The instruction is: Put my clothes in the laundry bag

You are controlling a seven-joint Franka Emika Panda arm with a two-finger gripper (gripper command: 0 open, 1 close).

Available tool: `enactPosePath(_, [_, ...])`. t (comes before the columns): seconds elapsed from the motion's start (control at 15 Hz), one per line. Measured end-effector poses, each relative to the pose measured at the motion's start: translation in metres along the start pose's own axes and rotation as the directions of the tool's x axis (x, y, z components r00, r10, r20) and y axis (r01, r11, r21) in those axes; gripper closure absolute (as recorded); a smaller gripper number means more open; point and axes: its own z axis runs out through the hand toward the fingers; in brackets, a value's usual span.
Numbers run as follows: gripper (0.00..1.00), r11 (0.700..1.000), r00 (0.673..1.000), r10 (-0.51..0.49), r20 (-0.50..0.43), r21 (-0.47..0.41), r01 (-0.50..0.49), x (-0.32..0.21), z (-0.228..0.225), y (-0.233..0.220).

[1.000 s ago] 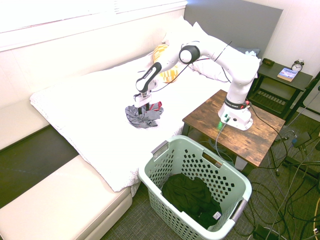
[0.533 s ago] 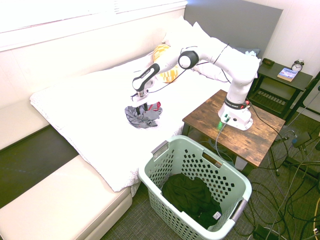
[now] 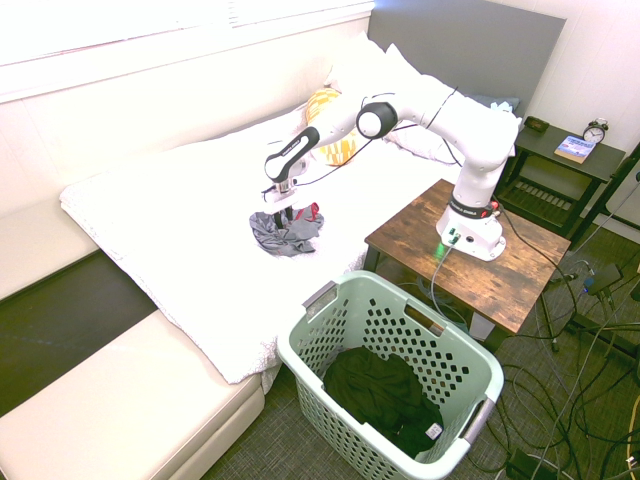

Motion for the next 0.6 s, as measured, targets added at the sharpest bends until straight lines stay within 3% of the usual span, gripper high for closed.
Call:
enactPosePath(0.4, [1.00,0.999,1.000,-0.020,-0.019,0.040,0.020,-0.015,-0.015,-0.015])
enactPosePath(0.6, [1.00,0.997,0.997,-0.049,-0.064,0.063,0.053,-0.046,-0.070,-0.033])
